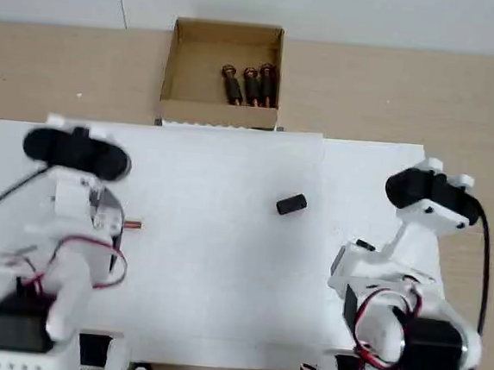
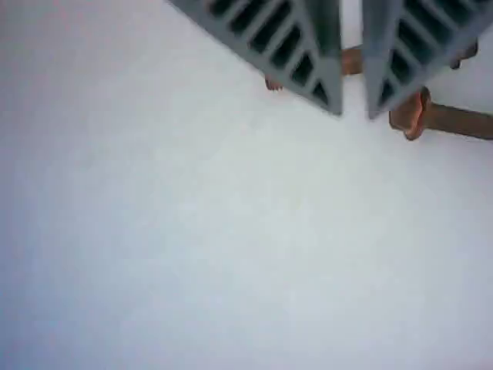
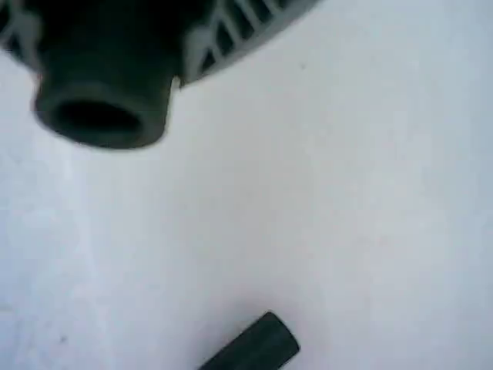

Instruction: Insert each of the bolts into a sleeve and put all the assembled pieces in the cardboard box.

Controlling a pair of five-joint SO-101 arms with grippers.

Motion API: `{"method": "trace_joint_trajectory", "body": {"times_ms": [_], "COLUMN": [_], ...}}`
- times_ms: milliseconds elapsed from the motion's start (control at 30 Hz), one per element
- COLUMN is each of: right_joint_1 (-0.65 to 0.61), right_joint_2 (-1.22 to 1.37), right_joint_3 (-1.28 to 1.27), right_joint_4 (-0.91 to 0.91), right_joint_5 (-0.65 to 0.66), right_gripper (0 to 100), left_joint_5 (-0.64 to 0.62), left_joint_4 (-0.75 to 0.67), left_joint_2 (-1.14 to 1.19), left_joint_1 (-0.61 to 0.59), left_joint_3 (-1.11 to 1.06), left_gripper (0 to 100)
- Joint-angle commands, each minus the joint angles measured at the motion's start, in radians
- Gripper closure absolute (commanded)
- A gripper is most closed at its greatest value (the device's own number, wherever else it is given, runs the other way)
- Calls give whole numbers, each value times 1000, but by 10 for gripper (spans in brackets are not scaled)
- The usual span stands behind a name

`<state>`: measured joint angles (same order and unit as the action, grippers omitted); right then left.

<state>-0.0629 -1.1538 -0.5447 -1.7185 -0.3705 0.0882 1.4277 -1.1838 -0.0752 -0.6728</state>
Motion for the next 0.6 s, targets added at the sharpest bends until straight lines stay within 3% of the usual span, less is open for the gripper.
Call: {"method": "trace_joint_trajectory", "body": {"times_ms": [0, 133, 300, 433, 567], "right_joint_1": [13, 68, 130, 131, 131], "right_joint_2": [-38, -56, -58, -58, -59], "right_joint_3": [3, 3, -2, -37, -89], "right_joint_4": [16, 16, 16, 19, 41], "right_joint_5": [8, 8, 11, 8, 6], "right_gripper": [996, 996, 996, 996, 996], "left_joint_5": [-3, -107, -120, -123, -117], "left_joint_4": [6, 87, 203, 311, 325], "left_joint_2": [155, 318, 554, 760, 921], "left_joint_1": [-8, -8, -17, -91, -196], "left_joint_3": [137, 259, 432, 604, 691], "left_gripper": [994, 994, 994, 994, 994]}}
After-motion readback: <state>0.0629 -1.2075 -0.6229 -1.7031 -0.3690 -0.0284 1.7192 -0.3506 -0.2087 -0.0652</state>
